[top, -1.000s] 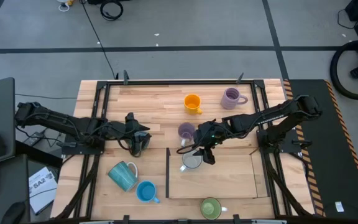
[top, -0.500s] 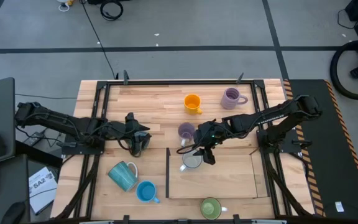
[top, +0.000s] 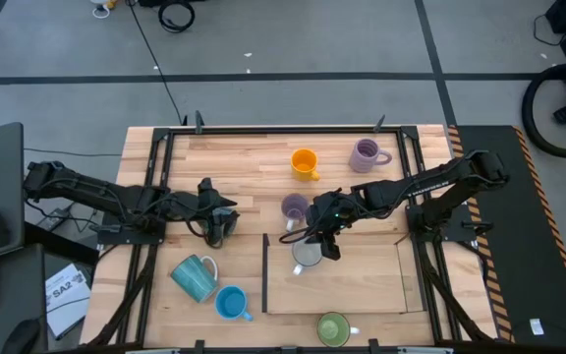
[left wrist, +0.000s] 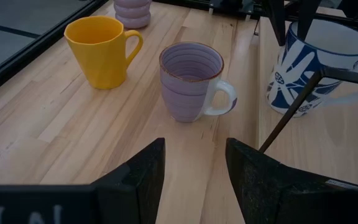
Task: Place coffee mugs
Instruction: Put the white mug on the shelf
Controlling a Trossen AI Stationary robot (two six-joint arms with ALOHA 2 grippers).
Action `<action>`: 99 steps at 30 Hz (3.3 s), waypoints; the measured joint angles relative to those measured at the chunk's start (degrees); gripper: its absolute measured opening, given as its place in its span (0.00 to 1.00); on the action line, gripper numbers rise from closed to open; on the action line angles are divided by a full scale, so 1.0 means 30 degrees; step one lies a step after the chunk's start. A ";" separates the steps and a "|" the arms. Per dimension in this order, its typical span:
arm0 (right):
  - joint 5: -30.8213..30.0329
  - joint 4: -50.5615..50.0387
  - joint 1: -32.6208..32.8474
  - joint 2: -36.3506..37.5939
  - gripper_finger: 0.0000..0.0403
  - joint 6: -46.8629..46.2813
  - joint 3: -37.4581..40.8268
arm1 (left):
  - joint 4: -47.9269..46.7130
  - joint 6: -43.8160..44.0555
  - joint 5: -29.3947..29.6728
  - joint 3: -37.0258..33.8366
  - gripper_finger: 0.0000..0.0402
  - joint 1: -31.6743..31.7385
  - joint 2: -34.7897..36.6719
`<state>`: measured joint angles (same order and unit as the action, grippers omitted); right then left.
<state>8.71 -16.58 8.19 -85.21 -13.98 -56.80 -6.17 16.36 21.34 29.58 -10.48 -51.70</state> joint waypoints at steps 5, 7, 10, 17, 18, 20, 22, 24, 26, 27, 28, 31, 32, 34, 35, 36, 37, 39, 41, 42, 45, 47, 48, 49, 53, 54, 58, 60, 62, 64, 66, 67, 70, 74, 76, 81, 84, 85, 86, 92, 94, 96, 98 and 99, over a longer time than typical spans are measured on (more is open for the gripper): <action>-0.0028 -0.0022 0.0000 0.0000 0.15 0.0000 0.0000 | 0.0007 -0.0007 0.0004 0.0000 0.44 0.0003 0.0000; -0.0035 -0.0036 0.0000 0.0000 0.12 0.0021 0.0000 | 0.0006 -0.0006 0.0006 0.0000 0.44 0.0006 0.0000; -0.0128 -0.0073 -0.0022 -0.0005 0.09 0.0039 0.0000 | 0.0005 -0.0007 0.0001 0.0000 0.44 0.0000 0.0000; -0.0101 -0.0062 -0.0007 -0.0007 0.08 -0.0190 0.0000 | 0.0007 -0.0007 0.0007 0.0000 0.44 0.0006 0.0000; -0.0101 -0.0051 -0.0007 -0.0007 0.08 -0.0348 0.0000 | 0.0000 -0.0007 0.0007 0.0000 0.44 0.0000 0.0000; -0.0101 -0.0044 -0.0007 -0.0007 0.08 -0.0433 0.0000 | 0.0000 0.0000 0.0007 0.0000 0.44 0.0000 0.0000; -0.0089 -0.0173 -0.0007 0.0000 0.07 -0.0430 -0.0074 | 0.0000 -0.0007 0.0007 0.0000 0.44 0.0000 0.0000; 0.0092 -0.0640 -0.0007 0.0000 0.07 -0.0444 -0.0398 | 0.0003 -0.0007 0.0007 0.0000 0.44 0.0005 0.0000; 0.0461 -0.0766 -0.0007 0.0000 0.07 -0.0421 -0.0753 | 0.0000 -0.0007 0.0007 0.0000 0.44 0.0002 0.0000; 0.0614 -0.0840 -0.0007 0.0000 0.07 -0.0375 -0.0979 | 0.0003 -0.0004 0.0007 0.0000 0.44 0.0002 0.0000; 0.0692 -0.1052 0.0000 0.0000 0.07 -0.0342 -0.1223 | 0.0004 -0.0007 0.0007 0.0000 0.44 0.0000 0.0000; 0.0825 -0.2513 -0.0004 0.0007 0.07 -0.0313 -0.2010 | 0.0000 -0.0005 0.0007 0.0000 0.44 0.0000 0.0000; 0.0861 -0.3003 -0.0007 0.0007 0.07 -0.0288 -0.2270 | 0.0007 -0.0007 0.0007 0.0000 0.44 0.0000 0.0000; 0.0944 -0.3867 -0.0007 0.0007 0.06 -0.0265 -0.2895 | 0.0000 0.0000 0.0007 0.0000 0.44 0.0007 0.0000; 0.0987 -0.4355 0.0000 0.0007 0.06 -0.0199 -0.3250 | 0.0001 -0.0007 0.0007 0.0000 0.44 0.0007 0.0000; 0.1006 -0.4964 0.0000 0.0007 0.06 -0.0138 -0.3601 | 0.0000 -0.0002 0.0007 0.0000 0.44 0.0005 0.0000; 0.1015 -0.5630 0.0000 0.0009 0.06 0.0014 -0.3911 | 0.0000 -0.0006 0.0007 0.0000 0.44 0.0001 0.0000; 0.1024 -0.6553 0.0000 0.0015 0.06 0.0311 -0.4332 | 0.0003 -0.0007 0.0007 0.0000 0.44 0.0002 0.0000; 0.1178 -0.7195 0.0000 0.0106 0.06 0.0488 -0.4692 | 0.0000 0.0000 0.0000 0.0000 0.44 0.0000 0.0000; 0.1391 -0.7384 0.0007 0.0195 0.06 0.0588 -0.4803 | 0.0007 -0.0007 0.0007 0.0001 0.44 0.0000 0.0000; 0.1640 -0.7953 0.0199 0.0648 0.06 0.0627 -0.4852 | 0.0028 -0.0006 0.0007 0.0007 0.44 0.0000 0.0006; 0.1635 -0.8472 0.0416 0.1045 0.06 0.0406 -0.4845 | 0.0036 -0.0007 0.0007 0.0007 0.44 0.0000 0.0000; 0.1619 -0.8645 0.0528 0.1337 0.06 0.0223 -0.4845 | 0.0050 -0.0007 0.0007 0.0007 0.44 0.0000 0.0000; 0.1539 -0.8781 0.0693 0.1660 0.06 0.0038 -0.4845 | 0.0066 -0.0007 0.0007 0.0007 0.44 0.0005 0.0000; 0.0722 -1.0338 0.1425 0.2933 0.06 -0.1095 -0.4860 | 0.0066 0.0000 0.0007 0.0007 0.44 0.0000 0.0007; 0.0337 -1.0751 0.1644 0.3252 0.06 -0.1380 -0.4852 | 0.0066 -0.0007 0.0007 0.0007 0.44 0.0007 0.0000; -0.1599 -1.2616 0.2574 0.4388 0.06 -0.2713 -0.4826 | 0.0069 -0.0007 0.0007 0.0007 0.44 0.0007 0.0004; -0.2389 -1.3277 0.3023 0.4825 0.06 -0.3612 -0.4582 | 0.0093 0.0000 0.0007 0.0007 0.44 0.0005 0.0003; -0.3001 -1.3516 0.3459 0.5380 0.06 -0.4505 -0.4116 | 0.0087 0.0000 0.0007 0.0007 0.44 0.0000 0.0000; -0.3377 -1.3583 0.3844 0.5960 0.06 -0.5276 -0.3455 | 0.0093 0.0000 0.0007 0.0007 0.44 0.0002 0.0002; -0.3660 -1.3624 0.4135 0.6424 0.06 -0.5997 -0.2744 | 0.0098 -0.0004 0.0007 0.0007 0.44 0.0007 0.0000; -0.3766 -1.3623 0.4214 0.6689 0.06 -0.6335 -0.2353 | 0.0102 0.0000 0.0007 0.0007 0.44 0.0000 0.0007; -0.3909 -1.3647 0.4299 0.7446 0.06 -0.7226 -0.1447 | 0.0109 0.0000 0.0007 0.0007 0.44 0.0007 0.0000; -0.3970 -1.3803 0.4296 0.8299 0.06 -0.7503 -0.0524 | 0.0109 0.0000 0.0007 0.0007 0.44 0.0003 0.0006; -0.3970 -1.4090 0.4299 0.8669 0.06 -0.7563 -0.0167 | 0.0111 0.0000 0.0007 0.0007 0.44 0.0007 0.0005; -0.3970 -1.4983 0.4291 0.9349 0.06 -0.7630 0.0905 | 0.0111 0.0000 0.0007 0.0007 0.44 0.0007 0.0007; -0.3967 -1.5541 0.4291 0.9505 0.06 -0.8022 0.1287 | 0.0117 0.0000 0.0007 0.0007 0.44 0.0006 0.0002; -0.3970 -1.5785 0.4291 0.9540 0.06 -0.8212 0.1449 | 0.0117 0.0000 0.0007 0.0007 0.44 0.0004 0.0004; -0.3965 -1.5961 0.4291 0.9544 0.06 -0.8308 0.1606 | 0.0117 0.0000 0.0007 0.0007 0.44 0.0007 0.0007; -0.3948 -1.6004 0.4284 0.9607 0.06 -0.8353 0.2422 | 0.0117 0.0000 0.0007 0.0007 0.44 0.0007 0.0007; -0.3948 -1.5937 0.4284 0.9634 0.06 -0.8342 0.2618 | 0.0117 0.0000 0.0007 0.0007 0.44 0.0002 0.0005; -0.3948 -1.5926 0.4284 0.9694 0.06 -0.8342 0.2722 | 0.0124 0.0000 0.0007 0.0007 0.44 0.0004 0.0000; -0.3948 -1.5942 0.4284 0.9833 0.06 -0.8342 0.2740 | 0.0120 0.0000 0.0007 0.0007 0.44 0.0007 0.0007; -0.3948 -1.5976 0.4284 0.9946 0.06 -0.8342 0.2747 | 0.0124 0.0000 0.0007 0.0007 0.44 0.0007 0.0000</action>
<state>-3.14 -64.51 21.04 -55.37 -39.00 -48.56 -5.80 16.36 21.37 29.61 -10.46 -51.70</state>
